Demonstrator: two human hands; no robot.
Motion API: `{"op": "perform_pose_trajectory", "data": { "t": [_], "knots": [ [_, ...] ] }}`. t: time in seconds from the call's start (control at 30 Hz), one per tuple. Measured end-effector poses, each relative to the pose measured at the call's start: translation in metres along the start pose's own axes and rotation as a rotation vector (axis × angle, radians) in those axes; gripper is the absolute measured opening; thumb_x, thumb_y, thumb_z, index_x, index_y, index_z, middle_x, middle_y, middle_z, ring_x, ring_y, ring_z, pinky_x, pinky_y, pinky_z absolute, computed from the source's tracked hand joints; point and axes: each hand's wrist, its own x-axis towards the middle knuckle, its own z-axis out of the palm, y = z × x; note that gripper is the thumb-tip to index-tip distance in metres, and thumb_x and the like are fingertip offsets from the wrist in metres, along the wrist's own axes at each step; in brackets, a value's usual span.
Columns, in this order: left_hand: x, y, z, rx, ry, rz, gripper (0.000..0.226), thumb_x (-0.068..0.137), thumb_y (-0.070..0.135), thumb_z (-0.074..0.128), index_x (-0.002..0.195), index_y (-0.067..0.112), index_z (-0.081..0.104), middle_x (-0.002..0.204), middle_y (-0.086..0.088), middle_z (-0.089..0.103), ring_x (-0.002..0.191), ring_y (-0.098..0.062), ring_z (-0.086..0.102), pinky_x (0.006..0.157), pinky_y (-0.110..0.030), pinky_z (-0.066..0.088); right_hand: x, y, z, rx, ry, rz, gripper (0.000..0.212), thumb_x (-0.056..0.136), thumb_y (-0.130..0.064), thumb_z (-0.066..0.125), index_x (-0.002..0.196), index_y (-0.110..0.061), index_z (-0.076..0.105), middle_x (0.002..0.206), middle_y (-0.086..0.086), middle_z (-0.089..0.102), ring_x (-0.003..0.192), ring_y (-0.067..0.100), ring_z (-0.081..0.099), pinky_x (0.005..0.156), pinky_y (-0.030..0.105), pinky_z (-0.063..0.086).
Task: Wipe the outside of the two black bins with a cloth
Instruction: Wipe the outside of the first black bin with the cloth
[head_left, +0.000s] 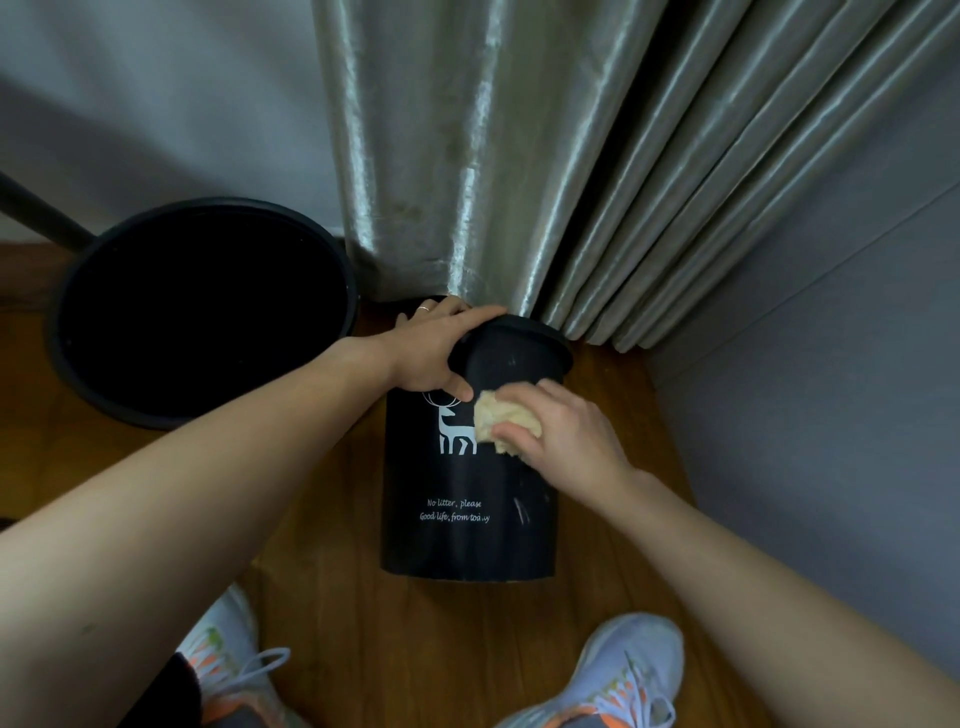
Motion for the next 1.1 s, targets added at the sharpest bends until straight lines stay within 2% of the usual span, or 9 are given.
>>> {"op": "perform_pose_trajectory", "data": {
  "t": [0.2, 0.33, 0.47, 0.6, 0.73, 0.83, 0.9, 1.1],
  "knots": [
    [0.0, -0.002, 0.0, 0.016, -0.007, 0.002, 0.111, 0.068, 0.035, 0.085, 0.15, 0.048, 0.011, 0.144, 0.001, 0.029, 0.133, -0.029, 0.025, 0.109, -0.059, 0.024, 0.045, -0.009, 0.001, 0.019, 0.175, 0.175, 0.037, 0.091, -0.047, 0.06, 0.122, -0.027, 0.059, 0.109, 0.002, 0.06, 0.098, 0.025, 0.059, 0.075, 0.034, 0.045],
    [-0.002, -0.006, 0.0, -0.005, -0.004, 0.008, 0.111, 0.068, 0.034, 0.085, 0.149, 0.048, 0.012, 0.143, 0.001, 0.03, 0.133, -0.028, 0.024, 0.11, -0.058, 0.023, 0.046, 0.0, -0.003, 0.032, 0.134, 0.114, 0.036, 0.091, -0.047, 0.062, 0.121, -0.028, 0.063, 0.109, 0.001, 0.061, 0.101, 0.025, 0.059, 0.081, 0.036, 0.047],
    [-0.001, -0.003, 0.0, -0.01, 0.0, 0.013, 0.11, 0.067, 0.032, 0.086, 0.15, 0.046, 0.014, 0.143, 0.002, 0.03, 0.133, -0.028, 0.024, 0.11, -0.059, 0.022, 0.049, 0.021, -0.017, 0.004, 0.123, 0.191, 0.035, 0.092, -0.044, 0.06, 0.123, -0.026, 0.063, 0.115, 0.004, 0.063, 0.106, 0.025, 0.057, 0.085, 0.036, 0.043],
    [-0.003, -0.007, -0.001, -0.025, -0.003, 0.006, 0.111, 0.067, 0.032, 0.086, 0.149, 0.047, 0.014, 0.141, 0.003, 0.031, 0.132, -0.027, 0.025, 0.11, -0.058, 0.023, 0.05, 0.021, -0.014, 0.101, 0.127, 0.194, 0.036, 0.09, -0.044, 0.064, 0.121, -0.025, 0.065, 0.114, 0.003, 0.065, 0.107, 0.024, 0.058, 0.09, 0.036, 0.045],
    [-0.004, -0.011, -0.001, -0.035, 0.002, 0.009, 0.111, 0.066, 0.031, 0.086, 0.149, 0.047, 0.014, 0.138, 0.003, 0.033, 0.131, -0.027, 0.027, 0.11, -0.056, 0.025, 0.033, 0.013, -0.007, 0.137, 0.083, 0.122, 0.035, 0.089, -0.044, 0.065, 0.118, -0.025, 0.066, 0.105, 0.0, 0.062, 0.098, 0.024, 0.059, 0.084, 0.038, 0.047],
    [-0.006, -0.014, -0.001, -0.048, 0.007, 0.005, 0.111, 0.066, 0.03, 0.087, 0.149, 0.047, 0.015, 0.136, 0.003, 0.033, 0.13, -0.026, 0.027, 0.11, -0.055, 0.026, 0.011, 0.009, -0.006, 0.082, -0.039, 0.002, 0.038, 0.087, -0.051, 0.058, 0.117, -0.028, 0.065, 0.102, -0.005, 0.058, 0.092, 0.021, 0.059, 0.078, 0.041, 0.05],
    [-0.006, -0.015, -0.001, -0.051, 0.011, 0.006, 0.111, 0.066, 0.03, 0.087, 0.149, 0.046, 0.015, 0.138, 0.002, 0.033, 0.13, -0.026, 0.027, 0.111, -0.055, 0.026, 0.012, 0.01, -0.008, 0.027, -0.076, -0.025, 0.034, 0.089, -0.049, 0.061, 0.117, -0.03, 0.064, 0.102, -0.005, 0.058, 0.093, 0.021, 0.059, 0.078, 0.042, 0.05],
    [-0.002, -0.009, 0.0, -0.042, 0.007, 0.013, 0.111, 0.065, 0.03, 0.087, 0.149, 0.047, 0.016, 0.14, 0.001, 0.032, 0.131, -0.027, 0.027, 0.111, -0.056, 0.025, 0.052, 0.013, -0.015, 0.036, 0.092, 0.141, 0.033, 0.09, -0.042, 0.064, 0.12, -0.027, 0.064, 0.109, 0.003, 0.063, 0.103, 0.026, 0.058, 0.084, 0.037, 0.046]
  ]
}}
